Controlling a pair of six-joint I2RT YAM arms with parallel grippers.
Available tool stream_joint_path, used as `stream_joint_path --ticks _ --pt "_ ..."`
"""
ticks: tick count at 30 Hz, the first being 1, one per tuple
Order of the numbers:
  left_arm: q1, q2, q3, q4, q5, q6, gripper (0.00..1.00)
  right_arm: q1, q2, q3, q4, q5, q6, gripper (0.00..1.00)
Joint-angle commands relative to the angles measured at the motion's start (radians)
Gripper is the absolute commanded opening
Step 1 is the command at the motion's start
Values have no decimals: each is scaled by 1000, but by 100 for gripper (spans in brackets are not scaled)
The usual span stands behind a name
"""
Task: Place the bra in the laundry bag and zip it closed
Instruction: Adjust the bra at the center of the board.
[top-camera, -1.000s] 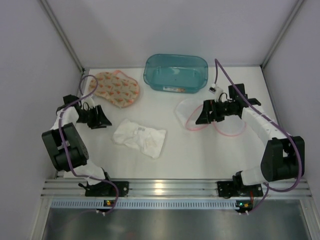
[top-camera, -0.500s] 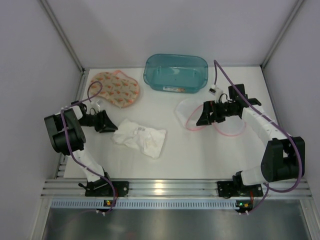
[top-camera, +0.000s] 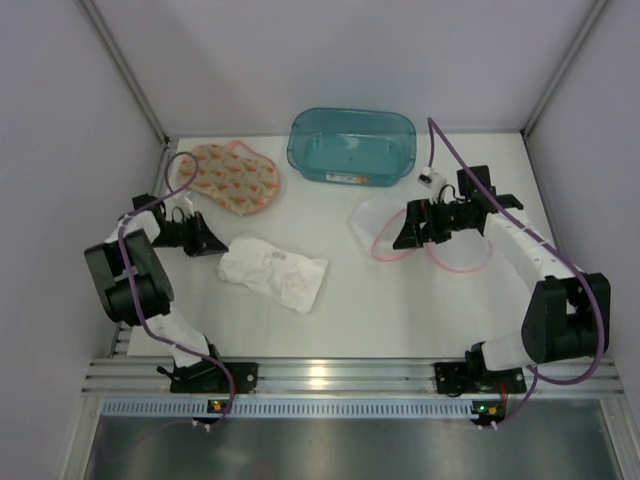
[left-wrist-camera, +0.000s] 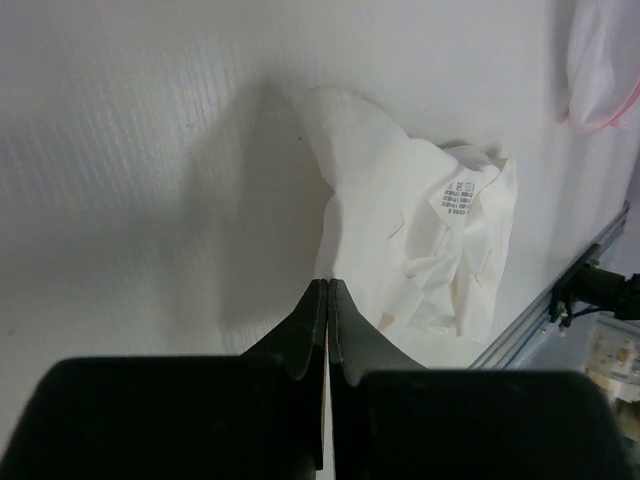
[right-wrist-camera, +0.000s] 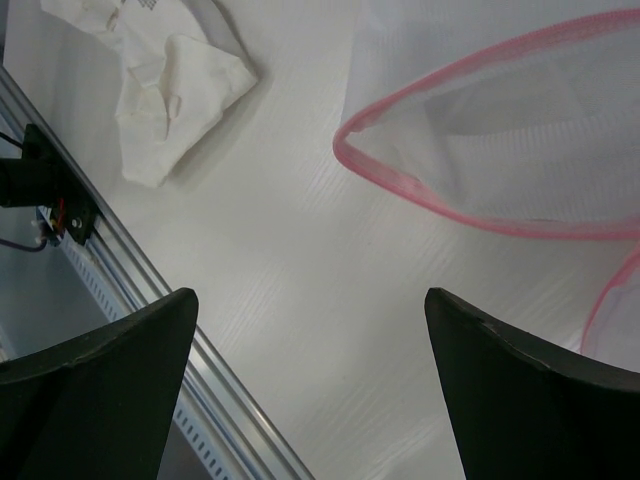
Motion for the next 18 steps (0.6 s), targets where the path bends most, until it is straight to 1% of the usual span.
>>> stream_joint_path --ticks 1,2,4,5,6,7,8,9,10,11,12,13,14,15,16,17,18 --pt "7 -161 38 36 -55 -2 0 10 5 46 1 -6 -20 97" --pt "5 -214 41 39 -119 -2 0 10 5 44 1 -8 -21 97" --pt "-7 -279 47 39 -185 7 0 10 8 41 4 -10 -21 97" --pt "-16 -300 49 39 -251 10 0 8 8 40 4 -11 -24 97" --pt "-30 -320 46 39 -282 13 0 10 10 38 7 -11 -26 97" --pt "-62 -342 38 39 -306 21 0 10 11 35 7 -13 -27 97" --pt "-83 -379 26 42 -378 21 0 10 11 35 7 -13 -30 97" --pt "-114 -397 18 49 -420 18 0 10 13 34 7 -13 -33 97" --pt "-186 -413 9 55 -460 -2 0 8 13 34 3 -13 -35 97" --pt "-224 -443 -2 61 -504 -10 0 10 19 35 -2 -13 -41 97" --pt "-267 -455 -6 75 -592 -19 0 10 20 38 -5 -13 -44 97" --pt "-356 -478 -11 81 -647 -37 0 10 19 41 -13 -11 -46 97" --pt "-398 -486 -16 87 -687 -45 0 10 19 43 -14 -11 -50 97" --pt "-448 -489 -16 87 -720 -54 0 8 17 43 -16 -10 -53 97" --pt "-525 -483 -14 85 -795 -63 0 10 10 37 -16 -6 -55 97" --pt "-563 -474 -16 85 -834 -63 0 8 5 34 -16 -5 -60 97" --pt "-637 -465 -19 85 -871 -69 0 8 2 26 -16 -2 -61 97"
